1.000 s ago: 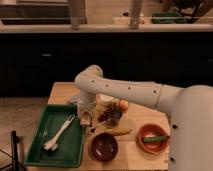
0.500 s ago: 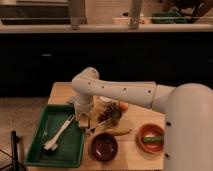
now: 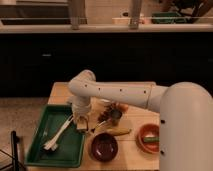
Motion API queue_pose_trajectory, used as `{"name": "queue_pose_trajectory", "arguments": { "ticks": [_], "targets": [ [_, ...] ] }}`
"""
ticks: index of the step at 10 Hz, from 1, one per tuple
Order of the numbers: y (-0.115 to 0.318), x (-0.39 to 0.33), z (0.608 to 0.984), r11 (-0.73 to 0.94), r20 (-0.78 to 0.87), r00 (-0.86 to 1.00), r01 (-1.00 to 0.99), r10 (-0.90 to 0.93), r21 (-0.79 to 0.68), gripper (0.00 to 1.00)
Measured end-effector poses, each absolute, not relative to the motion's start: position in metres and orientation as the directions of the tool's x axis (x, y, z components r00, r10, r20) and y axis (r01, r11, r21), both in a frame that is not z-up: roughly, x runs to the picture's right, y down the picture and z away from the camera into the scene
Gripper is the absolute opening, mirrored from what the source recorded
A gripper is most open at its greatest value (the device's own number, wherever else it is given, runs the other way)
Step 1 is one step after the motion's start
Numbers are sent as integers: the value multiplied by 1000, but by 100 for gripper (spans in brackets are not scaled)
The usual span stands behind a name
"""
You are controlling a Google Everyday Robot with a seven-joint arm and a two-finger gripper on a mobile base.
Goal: Place eraser in tray
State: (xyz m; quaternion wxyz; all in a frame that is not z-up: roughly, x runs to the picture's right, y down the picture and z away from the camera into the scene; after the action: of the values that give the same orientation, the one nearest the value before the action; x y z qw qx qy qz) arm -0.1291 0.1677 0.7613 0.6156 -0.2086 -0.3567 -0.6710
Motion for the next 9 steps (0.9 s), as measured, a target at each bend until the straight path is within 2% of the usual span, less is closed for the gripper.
{"name": "queue_pose_trajectory", "arguments": {
  "ticks": [9],
  "targets": [
    [176, -181, 748, -73, 700, -268, 952, -661, 296, 0]
  ]
}}
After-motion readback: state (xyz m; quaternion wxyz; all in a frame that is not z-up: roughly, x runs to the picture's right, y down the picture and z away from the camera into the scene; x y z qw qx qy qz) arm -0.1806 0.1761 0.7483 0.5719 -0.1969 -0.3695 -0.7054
